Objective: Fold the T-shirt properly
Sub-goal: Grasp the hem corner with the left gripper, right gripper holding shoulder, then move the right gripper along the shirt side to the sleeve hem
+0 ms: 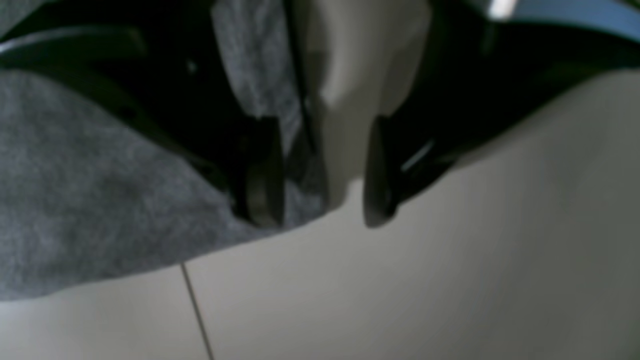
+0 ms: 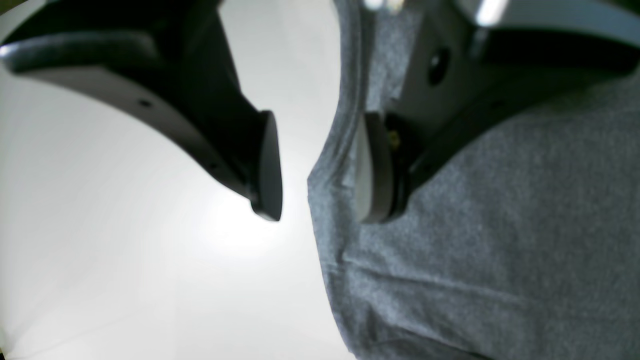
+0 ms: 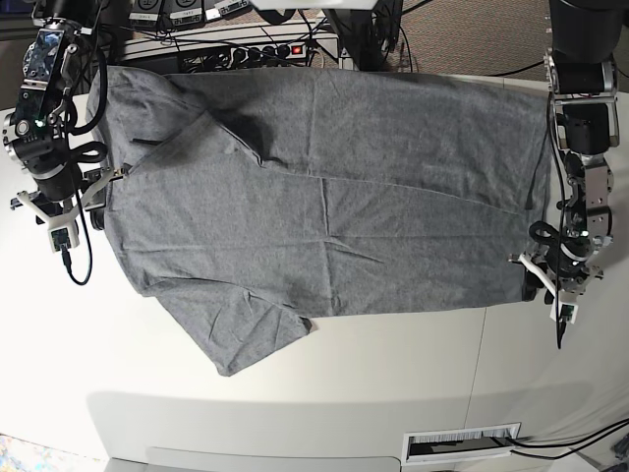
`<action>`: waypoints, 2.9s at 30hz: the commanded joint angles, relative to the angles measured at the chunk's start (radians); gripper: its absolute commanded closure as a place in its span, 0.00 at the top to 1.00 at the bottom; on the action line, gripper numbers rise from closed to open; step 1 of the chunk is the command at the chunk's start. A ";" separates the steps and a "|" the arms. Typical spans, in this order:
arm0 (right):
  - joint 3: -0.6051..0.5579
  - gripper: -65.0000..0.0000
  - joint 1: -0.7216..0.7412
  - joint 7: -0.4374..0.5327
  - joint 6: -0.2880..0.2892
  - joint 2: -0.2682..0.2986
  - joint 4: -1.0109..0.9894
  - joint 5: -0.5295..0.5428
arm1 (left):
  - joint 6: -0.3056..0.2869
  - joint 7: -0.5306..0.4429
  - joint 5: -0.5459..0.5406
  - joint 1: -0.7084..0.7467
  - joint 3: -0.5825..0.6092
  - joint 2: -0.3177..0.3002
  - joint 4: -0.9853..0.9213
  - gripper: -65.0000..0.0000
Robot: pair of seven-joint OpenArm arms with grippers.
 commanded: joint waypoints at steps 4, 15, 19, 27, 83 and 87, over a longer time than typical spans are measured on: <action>0.010 0.39 0.011 0.019 -0.007 0.020 0.014 0.006 | -0.009 -0.093 -0.006 -0.024 -0.006 -0.016 -0.080 0.44; 0.010 0.39 0.011 0.023 -0.007 0.020 0.014 0.005 | -0.295 -0.090 -0.161 -0.043 -0.007 -0.017 -0.154 0.14; 0.010 0.39 0.012 0.031 -0.007 0.020 0.014 0.005 | -0.339 -0.090 -0.161 -0.067 -0.007 -0.023 -0.153 0.00; 0.010 0.39 0.067 0.058 -0.006 0.020 0.008 0.001 | -0.339 -0.052 -0.182 -0.091 -0.007 -0.062 -0.097 0.00; -0.463 0.30 0.734 0.359 0.095 -0.033 -1.081 -0.164 | -0.339 0.819 -0.991 -0.085 -0.007 -0.177 0.112 0.00; -0.463 0.03 0.744 0.318 0.095 -0.033 -1.080 -0.163 | -0.339 0.819 -0.992 -0.085 -0.007 -0.177 0.112 0.00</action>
